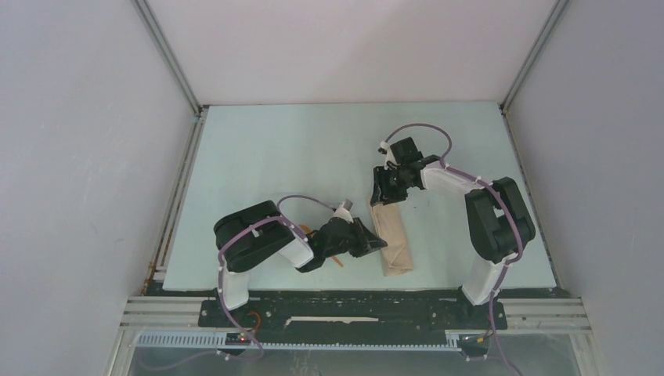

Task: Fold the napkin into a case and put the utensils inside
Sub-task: Pick up the top corner of the smaller rectangle folded napkin from the center of the board.

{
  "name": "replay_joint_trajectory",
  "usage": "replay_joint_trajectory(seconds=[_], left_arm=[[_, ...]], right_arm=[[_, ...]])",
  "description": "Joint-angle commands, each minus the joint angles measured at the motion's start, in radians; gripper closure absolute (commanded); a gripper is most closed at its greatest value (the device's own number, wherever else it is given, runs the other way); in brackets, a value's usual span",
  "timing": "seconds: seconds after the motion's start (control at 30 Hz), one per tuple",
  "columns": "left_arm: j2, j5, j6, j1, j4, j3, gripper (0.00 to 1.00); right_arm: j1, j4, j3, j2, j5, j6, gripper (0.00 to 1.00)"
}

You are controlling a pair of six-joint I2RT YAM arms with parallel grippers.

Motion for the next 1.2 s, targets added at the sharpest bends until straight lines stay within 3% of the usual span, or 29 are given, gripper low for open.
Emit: replay_joint_trajectory(seconds=[0.0,0.23,0.4,0.77,0.83,1.0,1.17], left_arm=[[-0.001,-0.018,0.01,0.004,0.036,-0.002,0.79],[-0.007,-0.018,0.028,0.007,0.023,0.003,0.79],[-0.009,-0.018,0.034,0.006,0.022,0.001,0.79],[-0.007,-0.021,0.041,0.008,0.016,0.001,0.79],[-0.007,-0.022,0.042,0.008,0.015,0.002,0.79],[-0.024,-0.029,0.07,0.008,-0.008,0.001,0.74],[-0.101,-0.062,0.158,0.015,-0.044,-0.026,0.52]], right_arm=[[0.041,0.019,0.038,0.003,0.047,-0.034,0.5],[0.085,0.03,0.038,0.016,0.094,-0.028,0.53],[0.113,0.022,0.042,0.025,0.157,-0.039,0.49],[0.173,0.012,0.055,0.055,0.329,-0.044,0.55],[0.178,0.018,0.055,0.055,0.339,-0.036,0.62],[0.184,0.016,0.056,0.025,0.339,-0.027,0.98],[0.17,-0.018,0.055,-0.02,0.288,-0.006,1.0]])
